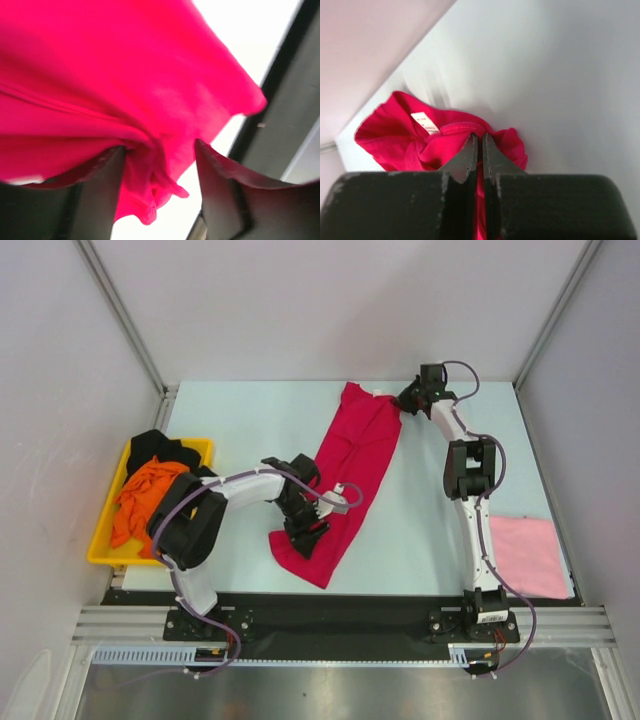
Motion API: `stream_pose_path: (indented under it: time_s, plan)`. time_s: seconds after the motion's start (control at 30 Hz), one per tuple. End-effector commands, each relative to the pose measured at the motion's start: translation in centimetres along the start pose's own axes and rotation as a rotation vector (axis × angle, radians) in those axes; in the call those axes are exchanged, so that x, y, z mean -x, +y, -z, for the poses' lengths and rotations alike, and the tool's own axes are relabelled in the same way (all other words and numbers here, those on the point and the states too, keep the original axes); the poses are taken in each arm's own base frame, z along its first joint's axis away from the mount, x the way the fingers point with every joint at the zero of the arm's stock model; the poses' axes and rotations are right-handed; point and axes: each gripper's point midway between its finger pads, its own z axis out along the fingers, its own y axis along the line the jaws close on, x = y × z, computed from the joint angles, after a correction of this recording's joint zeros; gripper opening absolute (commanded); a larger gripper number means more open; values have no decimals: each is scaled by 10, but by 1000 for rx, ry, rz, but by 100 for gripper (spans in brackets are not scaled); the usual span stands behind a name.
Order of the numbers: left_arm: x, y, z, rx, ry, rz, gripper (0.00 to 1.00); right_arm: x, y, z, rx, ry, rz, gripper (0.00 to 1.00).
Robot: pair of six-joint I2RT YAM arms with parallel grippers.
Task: Fold and stack the t-shirts
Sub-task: Fold the tshirt
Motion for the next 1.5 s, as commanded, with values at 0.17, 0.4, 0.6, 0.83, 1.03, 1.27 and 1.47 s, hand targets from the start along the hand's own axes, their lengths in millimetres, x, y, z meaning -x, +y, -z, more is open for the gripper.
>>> stream_pose_path:
  time_s: [0.17,0.4,0.6,0.83,1.03,1.27,1.47]
  plan:
    - [-4,-59,10,-152,35,59,77,71,28,18,100,-186,-64,34]
    - [8,-64,43,-131,-18,72,83,116,52,82,101,-250,91,58]
    - [2,-14,75,3,-124,247,81,94,17,110,-42,-205,158,59]
    - [-55,5,32,86,48,322,72,11,-20,109,-113,-7,129,57]
    - [-60,-9,11,48,127,253,67,-22,-41,81,-99,63,24,51]
    - [-48,-57,-11,-153,158,154,63,-32,-27,33,-54,127,-13,11]
    - [6,-52,-25,-140,35,65,66,-12,14,3,73,71,-64,0]
